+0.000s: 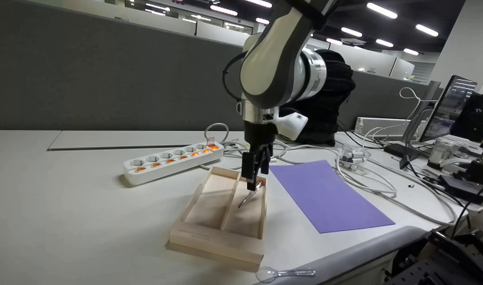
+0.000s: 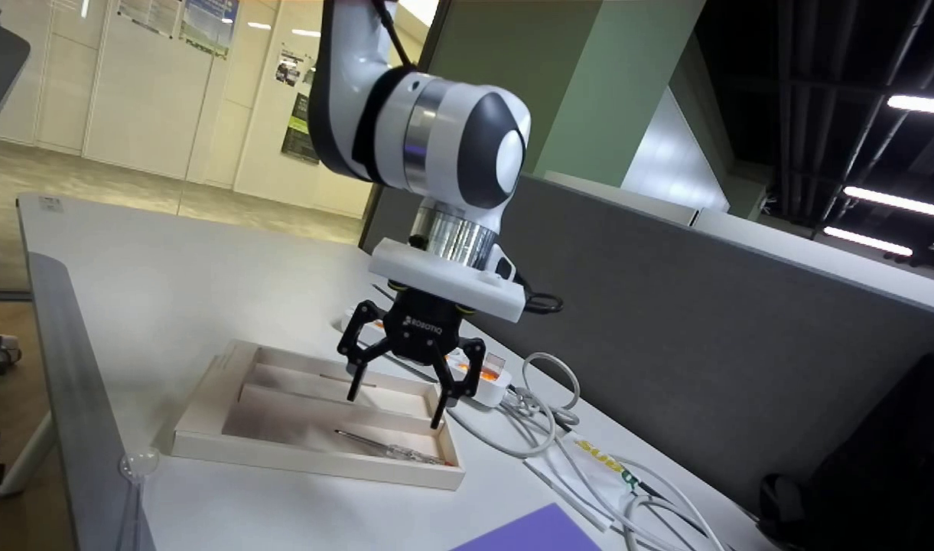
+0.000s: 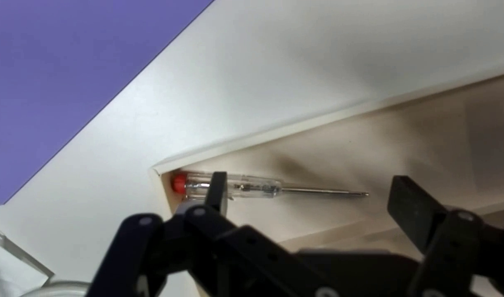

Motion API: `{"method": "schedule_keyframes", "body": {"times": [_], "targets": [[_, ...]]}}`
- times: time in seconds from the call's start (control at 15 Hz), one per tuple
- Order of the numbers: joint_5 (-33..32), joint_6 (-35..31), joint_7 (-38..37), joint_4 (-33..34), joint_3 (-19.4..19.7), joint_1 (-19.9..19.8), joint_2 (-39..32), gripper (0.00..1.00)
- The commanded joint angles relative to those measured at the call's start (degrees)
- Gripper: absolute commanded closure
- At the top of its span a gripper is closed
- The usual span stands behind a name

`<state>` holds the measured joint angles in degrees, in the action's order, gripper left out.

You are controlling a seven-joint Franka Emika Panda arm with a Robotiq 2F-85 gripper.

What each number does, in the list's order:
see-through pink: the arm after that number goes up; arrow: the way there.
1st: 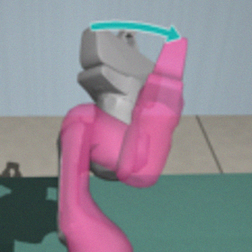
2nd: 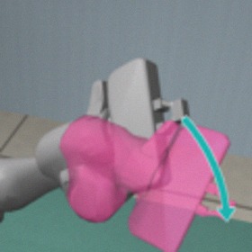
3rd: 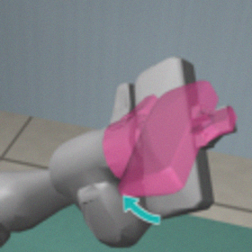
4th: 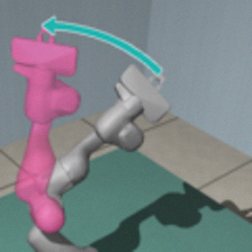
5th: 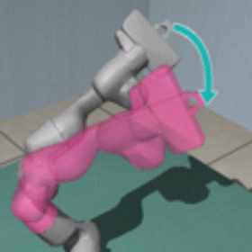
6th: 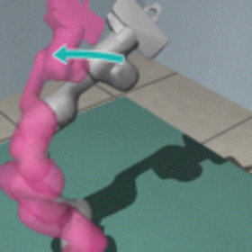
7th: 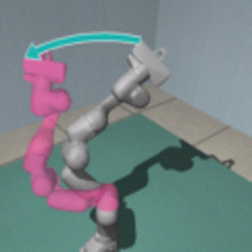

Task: Remove the pen from the tray and put it on the mat

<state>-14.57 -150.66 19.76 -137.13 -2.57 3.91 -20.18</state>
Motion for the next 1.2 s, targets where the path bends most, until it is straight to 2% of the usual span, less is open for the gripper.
{"method": "schedule_keyframes", "body": {"times": [0.0,0.4,0.6,0.93,1.13], "targets": [[-2.81,0.66,0.54,0.48,0.09,0.04,-0.23,0.0],[-18.86,0.97,6.34,2.31,1.65,1.92,-2.42,0.0],[-23.33,-1.64,8.29,3.22,1.25,0.94,-4.36,0.0],[-22.48,-7.36,13.34,4.86,-0.79,-1.84,-9.07,0.0],[-21.36,-8.61,16.29,5.43,-1.91,-3.04,-11.12,0.0]]}}
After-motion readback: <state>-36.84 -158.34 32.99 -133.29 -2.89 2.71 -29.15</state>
